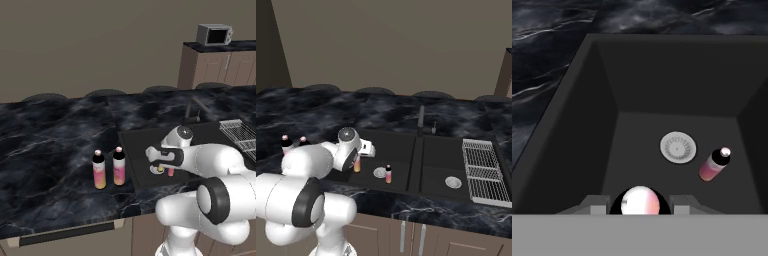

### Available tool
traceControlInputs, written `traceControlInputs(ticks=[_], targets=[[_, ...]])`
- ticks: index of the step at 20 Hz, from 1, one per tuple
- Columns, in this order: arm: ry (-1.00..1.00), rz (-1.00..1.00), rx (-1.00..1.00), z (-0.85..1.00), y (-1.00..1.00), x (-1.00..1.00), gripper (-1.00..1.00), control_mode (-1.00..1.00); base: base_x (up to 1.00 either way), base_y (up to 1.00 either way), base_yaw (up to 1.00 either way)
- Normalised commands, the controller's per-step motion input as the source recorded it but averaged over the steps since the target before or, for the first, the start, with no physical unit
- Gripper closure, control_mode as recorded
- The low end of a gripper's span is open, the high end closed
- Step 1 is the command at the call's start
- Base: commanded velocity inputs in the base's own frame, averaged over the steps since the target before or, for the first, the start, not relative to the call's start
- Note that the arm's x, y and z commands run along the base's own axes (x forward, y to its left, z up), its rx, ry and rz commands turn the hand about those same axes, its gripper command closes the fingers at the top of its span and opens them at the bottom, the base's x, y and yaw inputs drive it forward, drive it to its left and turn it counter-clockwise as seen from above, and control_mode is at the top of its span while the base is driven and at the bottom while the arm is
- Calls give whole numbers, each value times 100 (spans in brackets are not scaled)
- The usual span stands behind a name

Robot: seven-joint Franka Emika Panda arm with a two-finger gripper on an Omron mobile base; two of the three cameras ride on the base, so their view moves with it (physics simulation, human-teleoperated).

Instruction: Place the large bottle from the dining counter next to the other large bottle outside the sink, and place the small bottle from the dining counter next to the other small bottle inside the sink.

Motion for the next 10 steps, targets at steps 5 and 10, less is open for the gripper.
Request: traceControlInputs(ticks=[5, 10], targets=[[0, 0, 0, -35, 2, -8, 100, -100, 0, 0, 0], [0, 0, -1, -33, 0, -18, 100, -100, 0, 0, 0]])
